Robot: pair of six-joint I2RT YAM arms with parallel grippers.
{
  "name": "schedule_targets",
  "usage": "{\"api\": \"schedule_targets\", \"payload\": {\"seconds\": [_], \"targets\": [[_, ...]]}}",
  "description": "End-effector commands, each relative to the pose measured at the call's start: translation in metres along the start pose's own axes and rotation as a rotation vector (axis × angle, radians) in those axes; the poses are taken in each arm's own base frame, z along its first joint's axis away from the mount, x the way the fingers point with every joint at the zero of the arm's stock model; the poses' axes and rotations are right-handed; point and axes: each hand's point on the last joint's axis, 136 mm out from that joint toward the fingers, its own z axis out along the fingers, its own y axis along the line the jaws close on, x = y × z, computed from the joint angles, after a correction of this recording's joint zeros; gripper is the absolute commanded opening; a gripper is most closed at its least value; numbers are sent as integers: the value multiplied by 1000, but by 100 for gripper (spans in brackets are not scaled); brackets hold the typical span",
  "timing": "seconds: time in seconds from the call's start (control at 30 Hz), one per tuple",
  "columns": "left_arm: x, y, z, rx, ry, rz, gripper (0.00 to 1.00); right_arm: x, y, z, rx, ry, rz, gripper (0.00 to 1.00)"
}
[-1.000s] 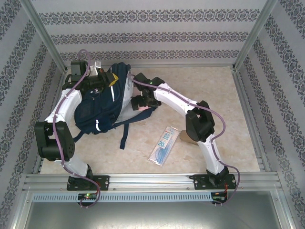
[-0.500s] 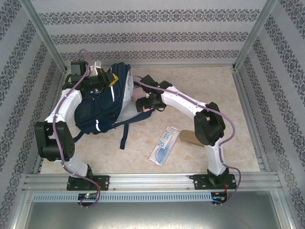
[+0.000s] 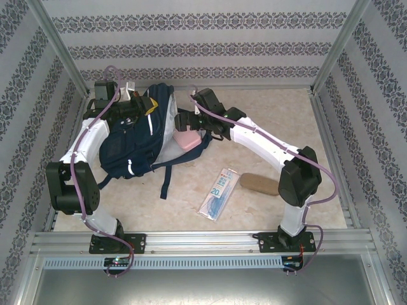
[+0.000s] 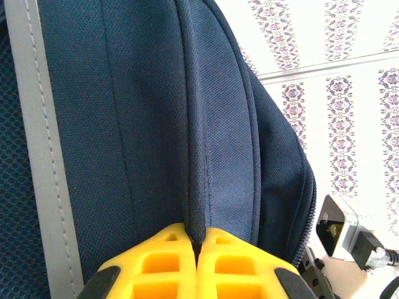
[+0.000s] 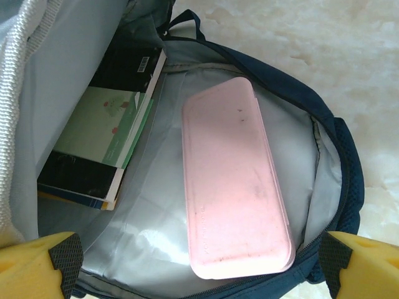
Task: Pack the student bag
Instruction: Place the pencil pouch in the student bag.
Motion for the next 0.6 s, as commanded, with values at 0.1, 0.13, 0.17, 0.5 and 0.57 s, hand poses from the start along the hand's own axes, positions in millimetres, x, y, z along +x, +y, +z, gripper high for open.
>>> {"api": "schedule_targets", "payload": {"seconds": [0.1, 0.13, 0.17, 0.5, 0.57], "targets": [[3, -30, -12, 68, -3, 91, 0, 27, -16, 28, -5, 104, 90, 98], [2, -30, -11, 70, -3, 91, 0, 33, -22, 37, -14, 145, 130, 98], [2, -31, -11, 73, -4, 94, 0, 40, -26, 45, -34, 193, 169, 98], [3, -33, -11, 82, 12, 94, 0, 46, -46, 92, -56, 270, 274, 51], [2, -33, -11, 82, 12, 95, 0, 43, -56, 99, -11, 266, 269, 52]]}}
